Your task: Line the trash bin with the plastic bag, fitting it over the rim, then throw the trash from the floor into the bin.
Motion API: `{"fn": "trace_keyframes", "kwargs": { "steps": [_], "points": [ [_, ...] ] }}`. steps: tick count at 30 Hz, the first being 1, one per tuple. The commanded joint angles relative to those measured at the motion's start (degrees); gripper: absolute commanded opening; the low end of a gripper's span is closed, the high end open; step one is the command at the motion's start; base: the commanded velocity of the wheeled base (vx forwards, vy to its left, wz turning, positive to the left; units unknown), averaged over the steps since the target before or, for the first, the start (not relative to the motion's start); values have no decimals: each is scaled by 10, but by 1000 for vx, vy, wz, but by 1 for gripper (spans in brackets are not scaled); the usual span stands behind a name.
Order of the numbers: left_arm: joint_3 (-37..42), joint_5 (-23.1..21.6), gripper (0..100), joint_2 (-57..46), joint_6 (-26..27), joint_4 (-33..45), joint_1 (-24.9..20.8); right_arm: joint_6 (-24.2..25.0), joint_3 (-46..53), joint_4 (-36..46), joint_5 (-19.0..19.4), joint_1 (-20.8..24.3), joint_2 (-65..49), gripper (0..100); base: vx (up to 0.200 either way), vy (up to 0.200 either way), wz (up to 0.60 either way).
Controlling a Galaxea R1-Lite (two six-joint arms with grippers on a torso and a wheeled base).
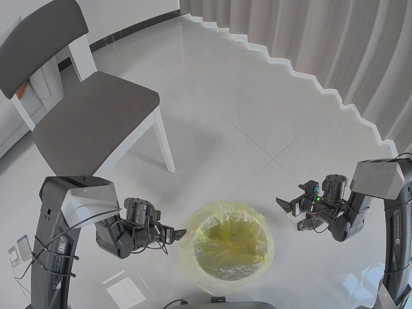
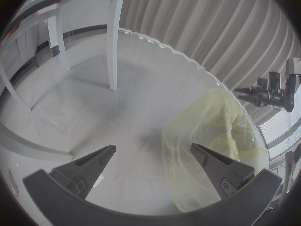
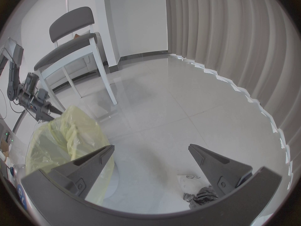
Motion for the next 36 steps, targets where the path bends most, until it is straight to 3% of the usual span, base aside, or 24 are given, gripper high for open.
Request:
{"fn": "trace_keyframes", "kwargs": {
  "steps": [1, 7, 11, 15, 18, 21, 26, 36],
  "points": [
    [-80, 3, 100, 2, 19, 73, -3, 2, 9, 11, 5, -35, -85, 100, 0, 0, 0],
    [-132, 0, 100, 12, 22, 110, -16, 1, 19, 38, 8, -72, -124, 100, 0, 0, 0],
    [-97, -2, 100, -12, 17, 85, -4, -1, 14, 56, 20, -110, -119, 100, 0, 0, 0],
    [-37, -4, 100, -56, 15, 9, 12, -8, 9, 60, 22, -127, -85, 100, 0, 0, 0],
    [-7, -7, 100, -91, 14, -31, 20, -45, 7, 60, 22, -147, -50, 100, 0, 0, 0],
    [11, -29, 100, -129, 12, -40, 31, -85, 0, 60, 22, -167, -7, 100, 0, 0, 0],
    [25, -41, 100, -168, 7, -41, 34, -88, -24, 66, 22, -176, 48, 100, 0, 0, 0],
    [43, -43, 100, -189, 6, -57, 35, -81, -129, 246, 31, -174, 62, 100, 0, 0, 0]
  ]
}}
